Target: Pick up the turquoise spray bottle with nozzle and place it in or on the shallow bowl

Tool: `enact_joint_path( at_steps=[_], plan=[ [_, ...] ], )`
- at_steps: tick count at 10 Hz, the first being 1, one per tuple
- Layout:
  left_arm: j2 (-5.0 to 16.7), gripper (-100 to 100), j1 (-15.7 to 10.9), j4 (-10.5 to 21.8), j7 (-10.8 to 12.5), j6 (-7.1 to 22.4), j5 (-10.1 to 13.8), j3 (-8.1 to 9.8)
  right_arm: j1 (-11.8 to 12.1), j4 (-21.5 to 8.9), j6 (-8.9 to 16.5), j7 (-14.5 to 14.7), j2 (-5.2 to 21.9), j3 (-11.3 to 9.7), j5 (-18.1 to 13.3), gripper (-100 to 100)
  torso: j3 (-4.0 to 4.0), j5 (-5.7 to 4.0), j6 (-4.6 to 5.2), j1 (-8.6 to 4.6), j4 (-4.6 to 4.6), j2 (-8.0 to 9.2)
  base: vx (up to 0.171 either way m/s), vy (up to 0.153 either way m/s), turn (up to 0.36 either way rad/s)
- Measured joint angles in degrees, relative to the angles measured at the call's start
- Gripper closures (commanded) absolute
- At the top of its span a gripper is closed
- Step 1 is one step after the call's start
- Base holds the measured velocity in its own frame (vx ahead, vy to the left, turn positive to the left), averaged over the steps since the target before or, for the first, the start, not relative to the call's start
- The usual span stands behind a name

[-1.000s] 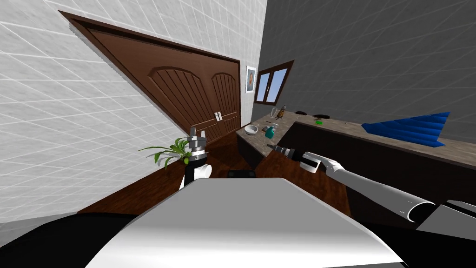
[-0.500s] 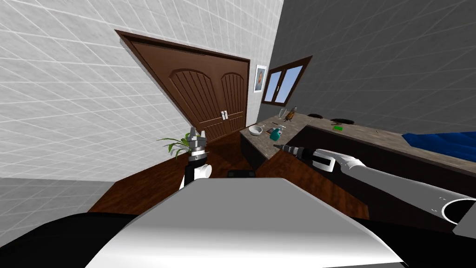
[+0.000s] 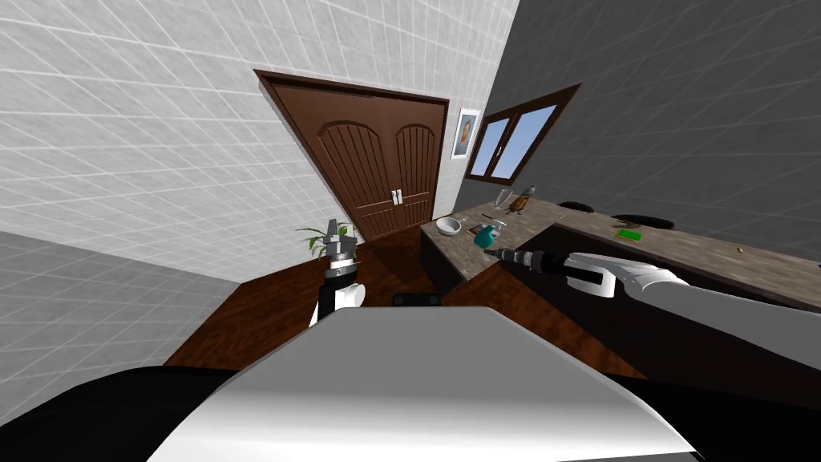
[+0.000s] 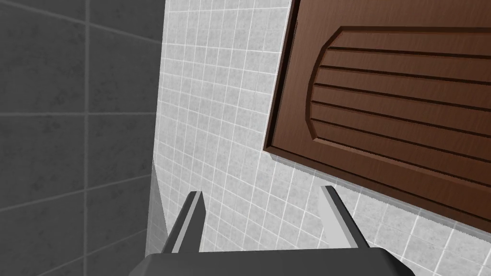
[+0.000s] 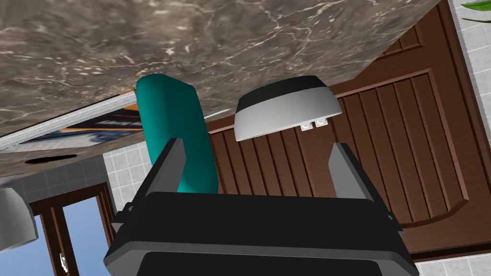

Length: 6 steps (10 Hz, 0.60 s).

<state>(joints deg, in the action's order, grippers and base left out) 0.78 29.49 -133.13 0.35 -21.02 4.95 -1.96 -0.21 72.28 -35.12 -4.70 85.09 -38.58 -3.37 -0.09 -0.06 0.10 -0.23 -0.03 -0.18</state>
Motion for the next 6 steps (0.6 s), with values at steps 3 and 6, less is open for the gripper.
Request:
enact_joint_path(
  at_steps=[3, 6],
  plan=[
    [0.0, 0, 0.0, 0.0, 0.0, 0.0, 0.0, 0.01, -0.4, -2.7, 0.0, 2.2, 4.2, -2.2, 0.4, -100, -0.01, -0.03, 0.08, -0.02, 0.0, -0.01, -0.014, -0.045, 0.203],
    [0.0, 0, 0.0, 0.0, 0.0, 0.0, 0.0, 0.0, -1.8, -6.0, -1.0, 3.2, 7.3, -4.8, 0.4, -100, -0.09, -0.01, 0.0, 0.04, -0.04, -0.15, 0.022, -0.037, 0.316]
  ],
)
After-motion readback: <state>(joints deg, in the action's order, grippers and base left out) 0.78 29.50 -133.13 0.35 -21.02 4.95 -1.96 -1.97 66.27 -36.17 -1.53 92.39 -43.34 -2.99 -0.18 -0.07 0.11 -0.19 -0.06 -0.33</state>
